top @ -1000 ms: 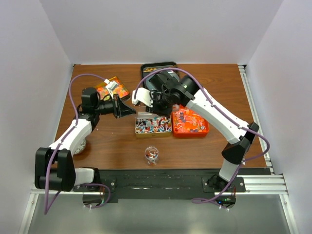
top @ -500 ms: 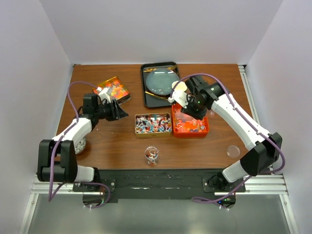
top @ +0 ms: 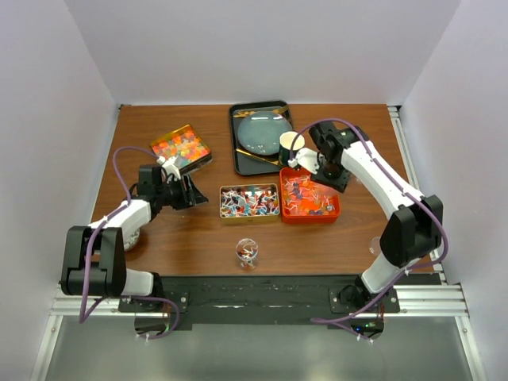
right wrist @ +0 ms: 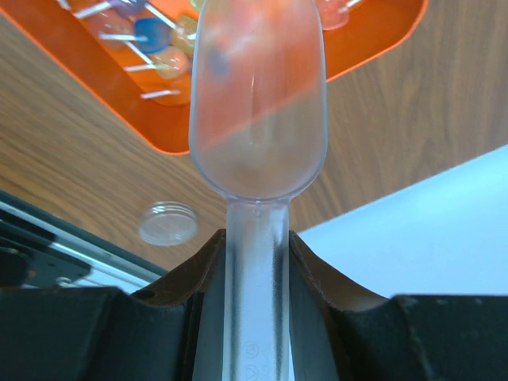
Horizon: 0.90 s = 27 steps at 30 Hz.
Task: Pack the candies
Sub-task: Scoop the fake candies from the storage box.
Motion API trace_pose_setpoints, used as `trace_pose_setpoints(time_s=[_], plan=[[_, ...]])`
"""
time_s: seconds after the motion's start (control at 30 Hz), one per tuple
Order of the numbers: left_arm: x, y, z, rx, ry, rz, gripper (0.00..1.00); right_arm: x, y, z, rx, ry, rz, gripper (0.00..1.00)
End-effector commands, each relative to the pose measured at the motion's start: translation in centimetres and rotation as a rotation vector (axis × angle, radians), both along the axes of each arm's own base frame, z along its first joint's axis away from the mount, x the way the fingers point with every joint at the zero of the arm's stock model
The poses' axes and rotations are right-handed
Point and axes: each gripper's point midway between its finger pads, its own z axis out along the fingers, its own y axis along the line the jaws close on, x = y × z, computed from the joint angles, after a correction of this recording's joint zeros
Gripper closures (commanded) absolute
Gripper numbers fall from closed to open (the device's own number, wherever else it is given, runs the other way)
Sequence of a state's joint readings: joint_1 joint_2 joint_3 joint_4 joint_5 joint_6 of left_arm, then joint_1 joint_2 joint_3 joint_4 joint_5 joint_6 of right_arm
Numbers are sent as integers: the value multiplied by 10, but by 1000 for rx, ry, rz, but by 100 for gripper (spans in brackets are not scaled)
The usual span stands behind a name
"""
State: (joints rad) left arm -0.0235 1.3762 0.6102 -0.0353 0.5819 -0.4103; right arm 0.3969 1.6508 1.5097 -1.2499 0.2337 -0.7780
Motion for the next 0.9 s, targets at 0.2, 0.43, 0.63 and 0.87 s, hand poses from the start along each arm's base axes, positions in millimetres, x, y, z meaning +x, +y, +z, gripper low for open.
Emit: trace_pose_setpoints(time_s=[0.2,0.43,0.63,0.87], plan=[[14,3,3,-24,-52,32,50,43,-26,46,-247,-116,223,100],[19,4,4,-37,-56,38,50,66,-31,43,-381,-144,405,100],[21,4,6,-38,-66,44,50,81,-25,38,-442,-136,490,100],[19,4,8,-39,-73,45,50,86,-11,31,-542,-117,641,100]])
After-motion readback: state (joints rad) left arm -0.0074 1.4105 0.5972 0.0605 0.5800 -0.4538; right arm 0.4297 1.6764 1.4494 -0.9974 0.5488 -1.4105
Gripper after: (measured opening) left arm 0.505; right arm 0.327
